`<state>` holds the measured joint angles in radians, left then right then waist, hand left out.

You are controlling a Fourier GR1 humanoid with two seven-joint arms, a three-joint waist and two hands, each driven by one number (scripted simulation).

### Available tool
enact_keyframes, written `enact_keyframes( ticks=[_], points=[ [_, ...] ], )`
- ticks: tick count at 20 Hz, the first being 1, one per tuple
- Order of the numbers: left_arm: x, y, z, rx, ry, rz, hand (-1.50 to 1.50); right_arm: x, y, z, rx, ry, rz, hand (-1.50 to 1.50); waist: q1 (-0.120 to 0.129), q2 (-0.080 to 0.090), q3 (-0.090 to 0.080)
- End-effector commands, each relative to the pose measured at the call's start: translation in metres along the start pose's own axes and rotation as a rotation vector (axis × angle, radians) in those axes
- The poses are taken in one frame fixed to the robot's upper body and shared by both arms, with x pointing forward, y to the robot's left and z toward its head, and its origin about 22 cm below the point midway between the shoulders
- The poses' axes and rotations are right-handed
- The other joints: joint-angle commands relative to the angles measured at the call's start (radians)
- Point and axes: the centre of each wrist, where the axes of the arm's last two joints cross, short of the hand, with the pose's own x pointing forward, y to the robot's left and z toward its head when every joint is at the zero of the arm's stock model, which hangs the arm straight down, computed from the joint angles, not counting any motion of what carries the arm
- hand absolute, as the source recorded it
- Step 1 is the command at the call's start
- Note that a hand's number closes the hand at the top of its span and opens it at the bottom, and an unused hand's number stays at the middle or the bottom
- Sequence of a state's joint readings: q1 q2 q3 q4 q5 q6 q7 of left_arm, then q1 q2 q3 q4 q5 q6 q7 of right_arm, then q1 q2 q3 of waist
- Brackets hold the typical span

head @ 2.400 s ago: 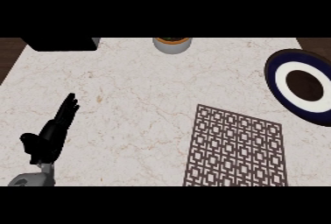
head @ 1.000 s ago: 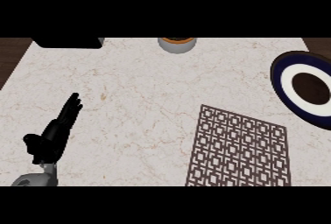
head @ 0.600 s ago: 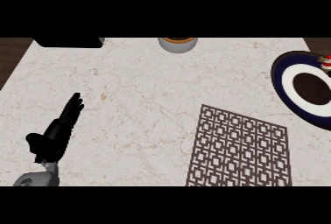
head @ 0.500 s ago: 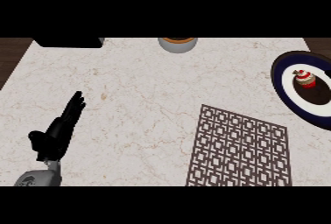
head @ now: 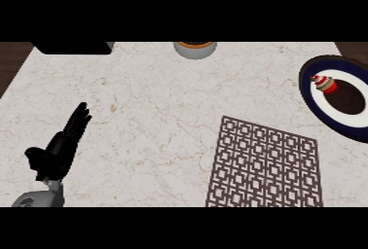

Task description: Pick the cupcake from the placemat and place it in the plate

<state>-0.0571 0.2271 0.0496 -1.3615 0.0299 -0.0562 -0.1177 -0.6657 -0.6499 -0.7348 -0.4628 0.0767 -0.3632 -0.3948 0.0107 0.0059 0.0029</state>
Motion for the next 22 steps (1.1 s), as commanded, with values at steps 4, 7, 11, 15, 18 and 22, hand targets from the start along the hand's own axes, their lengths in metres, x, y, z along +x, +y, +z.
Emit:
enact_keyframes(
  ticks=[4,7,11,15,18,22],
  points=[
    [-0.011,0.012,0.008,0.024,0.005,-0.001,0.0,-0.029,-0.083,-0.005,-0.04,-0.015,-0.242,-1.5,-0.008,-0.002,-0.001],
    [-0.004,0.003,0.005,0.014,0.0,0.009,0.0,-0.07,-0.138,0.02,-0.029,-0.036,-0.218,-1.5,-0.008,0.0,0.001],
    [-0.008,-0.007,0.004,0.018,0.0,0.005,0.0,-0.087,-0.164,0.033,0.011,-0.067,-0.195,-1.5,0.0,0.003,0.002],
    [-0.007,-0.008,0.013,0.002,-0.006,0.003,0.0,-0.105,-0.187,0.053,0.063,-0.097,-0.18,-1.5,0.005,0.0,0.002],
    [0.003,0.011,-0.005,0.014,0.001,0.01,0.0,-0.111,-0.192,0.06,0.069,-0.074,-0.148,-1.5,0.002,0.0,0.002],
    [-0.008,0.001,0.005,-0.001,0.001,0.006,0.0,-0.116,-0.207,0.067,0.08,-0.085,-0.126,-1.5,0.008,0.003,0.005]
  ],
)
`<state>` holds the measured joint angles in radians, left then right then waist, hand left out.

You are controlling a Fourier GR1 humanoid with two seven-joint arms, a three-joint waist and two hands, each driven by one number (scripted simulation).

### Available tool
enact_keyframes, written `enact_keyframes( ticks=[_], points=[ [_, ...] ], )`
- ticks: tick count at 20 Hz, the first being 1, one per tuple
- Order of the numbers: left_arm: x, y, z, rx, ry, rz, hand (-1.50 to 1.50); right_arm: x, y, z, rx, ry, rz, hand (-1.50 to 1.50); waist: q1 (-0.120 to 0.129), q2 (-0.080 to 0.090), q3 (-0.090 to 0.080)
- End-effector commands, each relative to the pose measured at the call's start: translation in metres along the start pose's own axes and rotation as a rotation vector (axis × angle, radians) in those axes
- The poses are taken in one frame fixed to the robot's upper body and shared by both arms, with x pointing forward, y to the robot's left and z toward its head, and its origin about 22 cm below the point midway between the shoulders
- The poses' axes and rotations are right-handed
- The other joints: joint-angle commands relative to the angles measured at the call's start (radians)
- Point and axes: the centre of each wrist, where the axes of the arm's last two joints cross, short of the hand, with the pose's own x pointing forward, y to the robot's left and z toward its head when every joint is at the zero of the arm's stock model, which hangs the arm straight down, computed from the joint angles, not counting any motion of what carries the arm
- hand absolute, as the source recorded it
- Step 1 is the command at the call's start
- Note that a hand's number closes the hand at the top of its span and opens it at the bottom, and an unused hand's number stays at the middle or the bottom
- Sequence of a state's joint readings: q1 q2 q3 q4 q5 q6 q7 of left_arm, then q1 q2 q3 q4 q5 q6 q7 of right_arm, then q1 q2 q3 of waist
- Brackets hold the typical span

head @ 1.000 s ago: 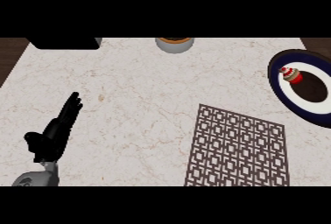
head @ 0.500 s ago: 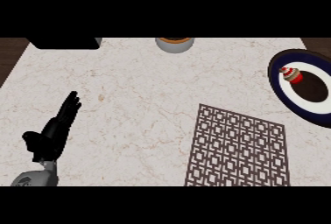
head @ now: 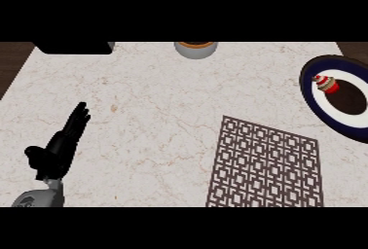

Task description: Pick the cupcake from the placemat and place it in the plate

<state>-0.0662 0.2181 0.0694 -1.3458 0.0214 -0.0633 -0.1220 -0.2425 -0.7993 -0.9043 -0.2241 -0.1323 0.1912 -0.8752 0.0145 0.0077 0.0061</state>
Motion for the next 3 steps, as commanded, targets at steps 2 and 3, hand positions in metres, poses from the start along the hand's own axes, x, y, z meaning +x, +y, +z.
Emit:
enact_keyframes(
  ticks=[2,3],
  points=[
    [0.002,-0.002,-0.008,-0.005,-0.001,-0.01,0.0,-0.01,-0.011,0.018,0.015,-0.03,0.017,-1.5,-0.001,0.002,0.002],
    [-0.007,0.012,0.016,0.006,-0.002,-0.007,0.0,0.0,-0.011,0.004,-0.03,-0.025,0.015,-1.5,0.007,-0.002,0.0]
  ],
)
